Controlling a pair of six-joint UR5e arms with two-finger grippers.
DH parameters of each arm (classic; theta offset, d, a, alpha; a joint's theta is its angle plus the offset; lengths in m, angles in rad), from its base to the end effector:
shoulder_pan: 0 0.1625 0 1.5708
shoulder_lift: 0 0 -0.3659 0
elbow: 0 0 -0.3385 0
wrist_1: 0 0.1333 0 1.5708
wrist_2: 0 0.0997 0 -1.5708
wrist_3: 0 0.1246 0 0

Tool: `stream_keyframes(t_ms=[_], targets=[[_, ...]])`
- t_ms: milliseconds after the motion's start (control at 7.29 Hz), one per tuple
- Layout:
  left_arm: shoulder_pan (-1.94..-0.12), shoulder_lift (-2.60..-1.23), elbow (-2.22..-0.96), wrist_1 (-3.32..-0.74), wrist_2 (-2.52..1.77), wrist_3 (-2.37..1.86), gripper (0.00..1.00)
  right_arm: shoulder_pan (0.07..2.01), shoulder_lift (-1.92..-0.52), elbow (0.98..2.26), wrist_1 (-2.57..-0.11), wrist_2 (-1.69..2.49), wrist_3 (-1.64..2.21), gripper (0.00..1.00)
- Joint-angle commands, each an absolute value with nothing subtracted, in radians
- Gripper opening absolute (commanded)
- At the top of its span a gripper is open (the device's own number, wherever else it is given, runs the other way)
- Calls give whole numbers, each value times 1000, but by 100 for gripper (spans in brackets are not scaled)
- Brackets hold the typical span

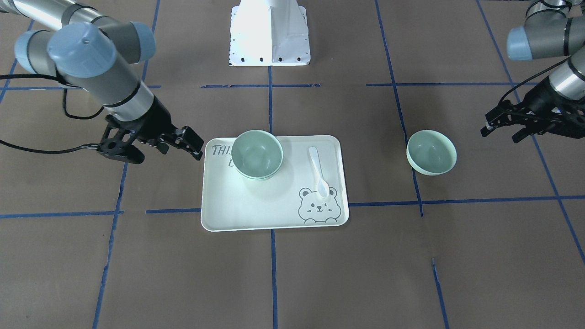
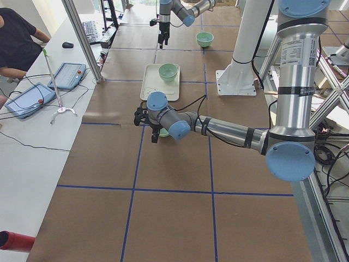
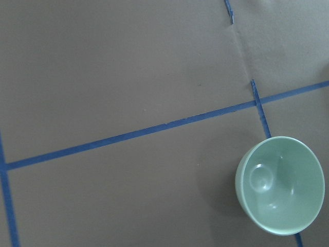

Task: Stack green bowls together

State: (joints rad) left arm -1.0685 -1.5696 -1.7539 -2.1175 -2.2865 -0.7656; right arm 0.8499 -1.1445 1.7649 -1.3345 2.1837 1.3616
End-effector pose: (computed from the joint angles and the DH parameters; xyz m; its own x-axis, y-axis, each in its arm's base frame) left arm 0.1808 -0.4363 0.4709 0.5741 0.0848 -0.8143 0.0536 0.9886 0.1408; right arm -0.3293 -0.4681 0.2903 0.4909 0.3013 0.8174 -0.2306 0.9498 -0.2116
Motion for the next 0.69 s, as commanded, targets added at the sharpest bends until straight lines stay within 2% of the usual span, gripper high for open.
stream_keyframes(t_ms=[0,275,412,549], targets=[[-968,-1601,-1718,-2131,-2130,-856,100,929,-1250,1772,-1333,2229,1179,100],[-907,-1624,-1677,-2132,-2125,-861,97,933,-1269,1772,-1331,2230,1169,100],[-888,-1626,-1671,-2132,-2125,-862,90,933,-1272,1772,-1331,2230,1167,100],[-885,-1626,-1667,-2132,-2128,-862,47,933,-1272,1772,-1330,2230,1166,100]])
